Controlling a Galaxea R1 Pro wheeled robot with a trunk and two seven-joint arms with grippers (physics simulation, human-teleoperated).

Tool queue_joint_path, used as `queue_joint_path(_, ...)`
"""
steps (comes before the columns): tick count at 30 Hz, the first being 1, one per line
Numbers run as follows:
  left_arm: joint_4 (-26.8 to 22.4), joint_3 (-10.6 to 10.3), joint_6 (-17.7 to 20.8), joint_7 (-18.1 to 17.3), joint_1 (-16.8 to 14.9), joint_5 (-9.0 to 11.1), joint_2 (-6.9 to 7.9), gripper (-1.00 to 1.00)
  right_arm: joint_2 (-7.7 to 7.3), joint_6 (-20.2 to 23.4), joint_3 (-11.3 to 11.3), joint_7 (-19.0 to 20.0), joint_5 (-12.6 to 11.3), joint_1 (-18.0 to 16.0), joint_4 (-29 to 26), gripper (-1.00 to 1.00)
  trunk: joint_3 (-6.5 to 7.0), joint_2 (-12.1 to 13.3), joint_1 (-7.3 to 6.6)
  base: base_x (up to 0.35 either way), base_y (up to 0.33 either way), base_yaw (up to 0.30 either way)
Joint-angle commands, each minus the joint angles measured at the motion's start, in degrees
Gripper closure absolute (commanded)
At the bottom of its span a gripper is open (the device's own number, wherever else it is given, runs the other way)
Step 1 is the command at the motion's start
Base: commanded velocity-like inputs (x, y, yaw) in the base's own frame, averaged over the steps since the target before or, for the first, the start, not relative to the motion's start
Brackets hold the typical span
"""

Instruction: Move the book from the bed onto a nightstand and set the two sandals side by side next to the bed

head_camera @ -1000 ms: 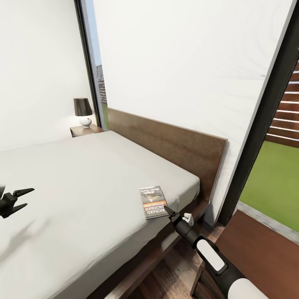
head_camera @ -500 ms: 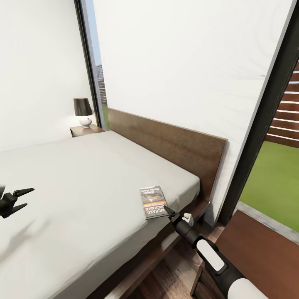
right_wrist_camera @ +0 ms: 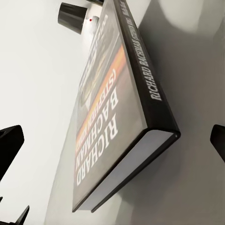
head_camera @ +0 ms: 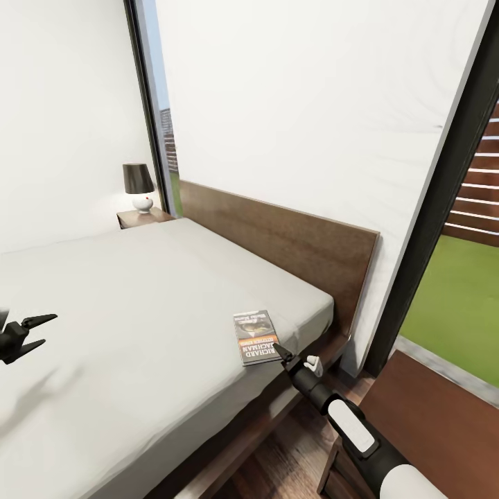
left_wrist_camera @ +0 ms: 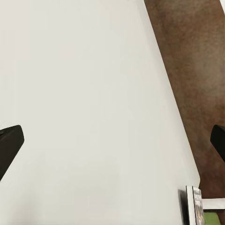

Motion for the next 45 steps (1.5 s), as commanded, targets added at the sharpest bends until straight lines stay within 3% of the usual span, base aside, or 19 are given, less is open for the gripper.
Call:
queue_joint_path(1, 0.0, 0.5, 0.4, -0.1, 0.0, -0.3, 0.01, -1.0, -0.06, 0.2, 0.2, 0.1, -0.6, 0.0, 0.0, -1.0, -0.06, 0.0, -0.01, 0.0, 0.0, 0.0)
queue_joint_path(45, 0.0, 0.5, 0.4, -0.1, 0.0, -0.3, 0.1, -1.0, -0.06, 0.2, 0.1, 0.2, -0.6, 0.0, 0.0, -1.0, -0.06, 0.0, -0.01, 0.01, 0.005, 0.0)
